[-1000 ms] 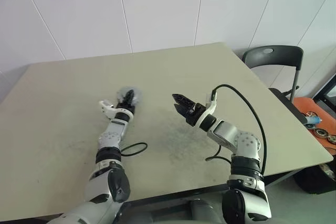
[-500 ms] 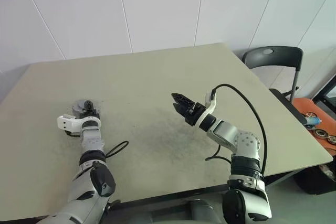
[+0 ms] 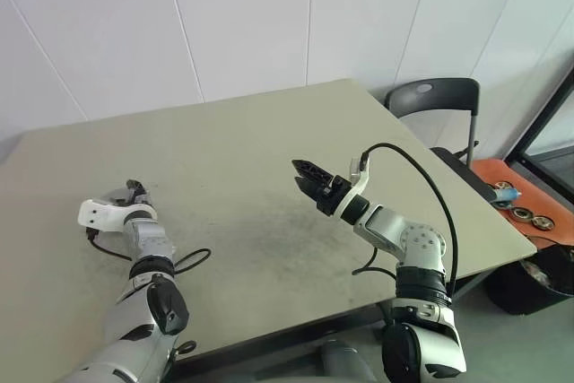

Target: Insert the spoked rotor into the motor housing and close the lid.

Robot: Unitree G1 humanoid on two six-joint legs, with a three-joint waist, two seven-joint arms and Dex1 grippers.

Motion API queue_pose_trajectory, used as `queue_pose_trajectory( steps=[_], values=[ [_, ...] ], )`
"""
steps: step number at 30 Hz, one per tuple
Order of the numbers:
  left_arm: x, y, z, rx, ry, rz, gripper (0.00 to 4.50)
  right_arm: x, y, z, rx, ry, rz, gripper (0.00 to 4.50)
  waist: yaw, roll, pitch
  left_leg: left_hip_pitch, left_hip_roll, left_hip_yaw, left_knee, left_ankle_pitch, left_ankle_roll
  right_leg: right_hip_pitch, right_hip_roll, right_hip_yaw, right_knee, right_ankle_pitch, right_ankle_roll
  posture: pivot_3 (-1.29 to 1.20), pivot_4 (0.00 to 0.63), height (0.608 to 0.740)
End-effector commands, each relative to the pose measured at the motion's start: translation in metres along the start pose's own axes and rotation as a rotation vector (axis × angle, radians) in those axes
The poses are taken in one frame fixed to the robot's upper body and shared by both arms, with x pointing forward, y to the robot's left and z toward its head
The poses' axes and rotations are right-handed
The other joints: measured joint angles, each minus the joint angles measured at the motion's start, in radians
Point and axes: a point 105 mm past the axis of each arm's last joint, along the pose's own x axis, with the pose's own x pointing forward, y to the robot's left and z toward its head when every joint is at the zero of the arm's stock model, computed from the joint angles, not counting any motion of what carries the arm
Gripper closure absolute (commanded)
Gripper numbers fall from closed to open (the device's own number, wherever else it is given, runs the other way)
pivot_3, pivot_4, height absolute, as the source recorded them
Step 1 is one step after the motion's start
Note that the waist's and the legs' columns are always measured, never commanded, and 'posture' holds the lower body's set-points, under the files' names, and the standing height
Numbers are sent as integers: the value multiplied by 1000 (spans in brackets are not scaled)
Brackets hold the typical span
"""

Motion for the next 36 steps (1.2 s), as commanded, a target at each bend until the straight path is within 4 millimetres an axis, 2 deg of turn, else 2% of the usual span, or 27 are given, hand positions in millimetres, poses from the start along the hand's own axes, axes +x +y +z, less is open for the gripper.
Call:
queue_pose_trajectory(
  steps=[1,8,15,19,20,22,24,28,32,36],
  values=[
    [0,43,21,78,-81,163,22,6,13,0,-13,9,59,928,-4,0,0,0,1,0,0,0,0,0,0,0,0,0,0,0,0,740],
    [-3,56,39,202,-166,264,22,5,14,-1,-15,20,70,928,0,1,0,0,7,0,-1,0,0,-1,7,0,0,2,-2,0,0,740],
    [-4,62,55,273,-233,324,22,5,15,-3,-16,24,79,928,29,2,0,0,8,1,-1,0,-1,-2,9,-2,0,3,-3,0,0,740],
    [1,32,72,329,-314,182,22,4,14,-3,-18,24,78,928,41,1,0,-1,8,0,-1,0,-1,-4,9,-3,-1,3,-3,0,0,740],
    [2,18,75,330,-329,110,22,4,14,-3,-21,24,79,928,45,1,0,-1,8,0,-1,0,-1,-6,9,-3,-1,3,-4,0,0,740],
    [1,-30,77,357,-350,-157,22,3,15,-3,-40,26,80,928,61,0,0,-3,8,0,0,0,-1,-9,9,-3,-1,6,-8,0,0,740],
    [-5,-70,70,380,-340,-377,22,1,14,-2,-87,31,71,928,76,0,1,-4,8,-1,0,0,-2,-9,8,-4,-2,6,-8,0,0,740],
    [-24,-119,43,440,-247,-699,22,-1,8,9,-253,-3,-1,928,90,0,1,-3,7,0,0,0,-2,-6,8,-4,-5,6,-8,0,0,740],
    [-50,-139,8,493,-120,-959,22,-8,-1,30,-495,-75,-95,928,84,0,1,-3,7,1,0,-1,-1,-4,8,-3,-7,6,-8,0,0,740],
    [-83,-137,-23,562,31,-1224,22,-22,-14,54,-743,-126,-227,928,76,0,1,-3,8,1,0,-2,-1,-5,9,-3,-8,6,-8,0,0,740]
  ],
)
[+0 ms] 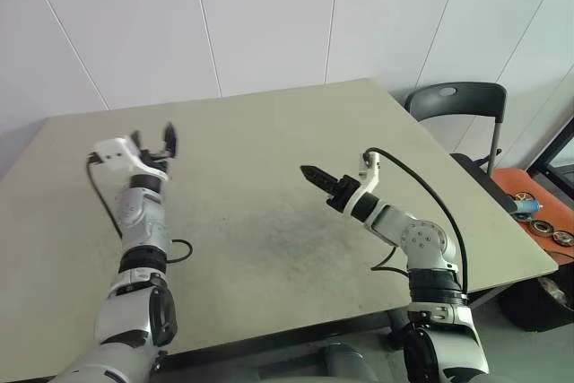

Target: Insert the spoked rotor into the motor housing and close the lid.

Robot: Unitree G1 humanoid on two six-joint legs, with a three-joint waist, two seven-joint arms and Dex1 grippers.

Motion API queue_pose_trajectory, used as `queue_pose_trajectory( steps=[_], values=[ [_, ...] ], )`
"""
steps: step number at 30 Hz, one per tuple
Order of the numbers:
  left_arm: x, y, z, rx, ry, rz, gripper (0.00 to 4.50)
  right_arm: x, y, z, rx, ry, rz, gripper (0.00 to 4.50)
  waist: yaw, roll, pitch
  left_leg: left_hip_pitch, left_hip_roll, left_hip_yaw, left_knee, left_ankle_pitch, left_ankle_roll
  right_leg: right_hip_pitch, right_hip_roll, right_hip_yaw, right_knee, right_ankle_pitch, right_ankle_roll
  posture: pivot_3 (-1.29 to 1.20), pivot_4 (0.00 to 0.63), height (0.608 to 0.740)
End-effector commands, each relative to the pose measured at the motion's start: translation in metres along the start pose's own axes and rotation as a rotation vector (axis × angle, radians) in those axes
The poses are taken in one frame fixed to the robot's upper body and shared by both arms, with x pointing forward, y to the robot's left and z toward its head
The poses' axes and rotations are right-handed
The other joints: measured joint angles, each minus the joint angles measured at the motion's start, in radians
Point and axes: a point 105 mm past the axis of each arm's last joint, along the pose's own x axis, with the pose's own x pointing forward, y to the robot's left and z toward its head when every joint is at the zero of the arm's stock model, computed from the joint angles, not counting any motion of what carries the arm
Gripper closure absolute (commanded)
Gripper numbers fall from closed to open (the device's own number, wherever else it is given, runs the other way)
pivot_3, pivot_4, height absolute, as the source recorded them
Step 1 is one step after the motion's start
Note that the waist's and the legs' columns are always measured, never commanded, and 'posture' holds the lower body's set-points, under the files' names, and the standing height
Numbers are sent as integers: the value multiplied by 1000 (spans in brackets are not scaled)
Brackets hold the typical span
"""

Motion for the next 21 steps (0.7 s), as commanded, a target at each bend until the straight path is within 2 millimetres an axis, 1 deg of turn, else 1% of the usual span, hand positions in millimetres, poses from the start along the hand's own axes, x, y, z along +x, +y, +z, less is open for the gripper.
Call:
queue_pose_trajectory(
  steps=[1,2,3,6,9,11,16,18,21],
  values=[
    [-7,-27,4,34,23,-246,22,-4,-4,22,-221,-67,-37,928,-8,0,0,0,0,0,0,0,0,0,0,0,0,0,0,0,0,740],
    [-12,-30,3,41,35,-288,22,-7,-7,25,-258,-74,-49,928,-10,0,0,0,0,0,0,0,0,-1,0,0,0,0,0,0,0,740],
    [-18,-31,5,44,36,-322,4,-11,-6,29,-313,-75,-41,760,-13,-1,1,-1,0,0,0,0,0,-1,0,0,0,0,0,0,0,740],
    [-32,-36,9,37,81,-456,0,-18,8,27,-483,-29,35,60,-17,-1,1,-1,1,0,0,0,1,0,1,0,1,-3,4,0,0,740],
    [-53,-54,4,86,198,-668,0,-23,25,14,-644,50,139,21,-19,0,2,-2,1,0,0,-1,1,1,2,0,2,-3,4,0,0,740],
    [-62,-62,5,84,260,-754,0,-24,25,11,-704,75,150,21,-17,0,2,-1,1,0,0,-1,1,3,2,0,2,-3,4,0,0,740],
    [-76,-78,3,122,327,-842,0,-25,21,9,-746,99,141,21,-13,-2,5,0,1,0,1,-1,1,5,1,0,2,-5,1,0,0,740],
    [-80,-83,5,114,322,-841,0,-26,20,6,-790,117,131,21,-13,-3,6,0,1,0,1,-1,1,5,1,0,2,-5,1,0,0,740],
    [-82,-90,8,121,290,-811,0,-27,19,7,-834,70,109,21,-12,-3,7,-1,1,0,-1,-1,1,3,1,0,2,-5,2,0,0,740]
  ],
)
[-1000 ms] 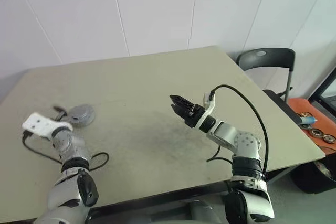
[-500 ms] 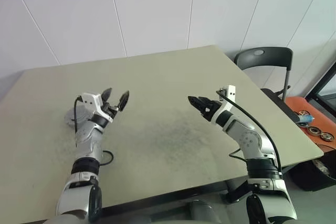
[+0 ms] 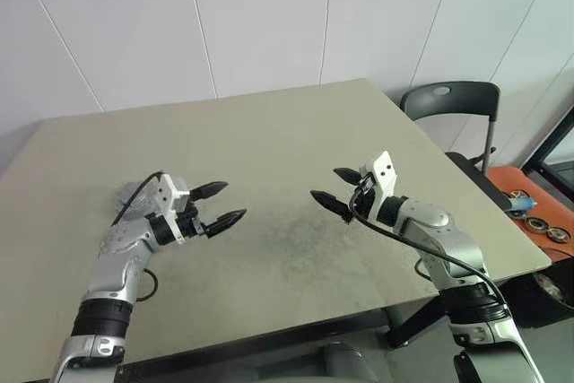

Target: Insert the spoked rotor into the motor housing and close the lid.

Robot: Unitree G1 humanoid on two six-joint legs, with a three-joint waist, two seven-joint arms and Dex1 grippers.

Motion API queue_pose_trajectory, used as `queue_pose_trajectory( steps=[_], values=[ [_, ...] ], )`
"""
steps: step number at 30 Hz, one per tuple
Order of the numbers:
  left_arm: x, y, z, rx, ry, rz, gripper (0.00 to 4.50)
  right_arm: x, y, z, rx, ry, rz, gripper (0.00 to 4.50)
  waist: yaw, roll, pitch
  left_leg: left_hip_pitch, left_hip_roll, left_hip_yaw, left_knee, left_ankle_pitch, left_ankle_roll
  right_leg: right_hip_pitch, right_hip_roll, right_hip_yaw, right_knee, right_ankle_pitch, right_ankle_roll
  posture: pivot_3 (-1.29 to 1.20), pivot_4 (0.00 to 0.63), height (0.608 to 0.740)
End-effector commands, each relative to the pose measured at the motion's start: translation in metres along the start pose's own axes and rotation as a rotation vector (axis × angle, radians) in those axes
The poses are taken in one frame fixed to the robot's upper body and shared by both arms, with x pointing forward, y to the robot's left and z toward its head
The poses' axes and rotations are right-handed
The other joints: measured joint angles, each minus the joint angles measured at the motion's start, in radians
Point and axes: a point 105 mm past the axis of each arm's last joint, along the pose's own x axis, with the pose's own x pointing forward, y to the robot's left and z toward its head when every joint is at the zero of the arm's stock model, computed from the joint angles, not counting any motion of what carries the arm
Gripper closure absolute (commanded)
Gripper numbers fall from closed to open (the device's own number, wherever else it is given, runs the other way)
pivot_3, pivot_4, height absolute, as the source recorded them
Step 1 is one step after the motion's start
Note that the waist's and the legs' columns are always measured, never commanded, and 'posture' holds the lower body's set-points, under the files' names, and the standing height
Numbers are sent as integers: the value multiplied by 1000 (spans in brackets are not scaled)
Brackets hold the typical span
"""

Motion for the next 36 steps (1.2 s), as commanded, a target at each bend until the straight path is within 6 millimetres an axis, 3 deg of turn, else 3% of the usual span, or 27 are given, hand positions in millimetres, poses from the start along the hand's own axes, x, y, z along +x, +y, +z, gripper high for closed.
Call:
queue_pose_trajectory(
  steps=[1,14,18,25,36],
  values=[
    [7,-5,20,59,-55,23,0,0,1,12,-60,-73,-21,21,1,0,1,0,0,0,0,0,0,0,0,0,0,0,1,0,0,740],
    [15,-3,38,140,-97,91,0,1,18,11,-50,-107,89,21,1,-1,5,0,0,1,-1,0,0,0,0,0,0,-1,-1,0,0,740],
    [23,-13,40,154,-100,85,0,1,19,11,-45,-106,97,21,1,-1,5,0,0,1,-1,0,0,0,0,0,-1,-1,-1,0,0,740],
    [41,-50,52,160,-114,66,0,1,17,11,-46,-105,89,21,3,-1,6,0,0,1,-1,0,0,0,0,0,-2,0,0,0,0,740],
    [37,-63,73,173,-107,70,0,1,16,11,-50,-100,82,21,-1,-1,8,0,0,1,-2,0,0,0,0,0,-1,-1,-1,0,0,740]
  ],
)
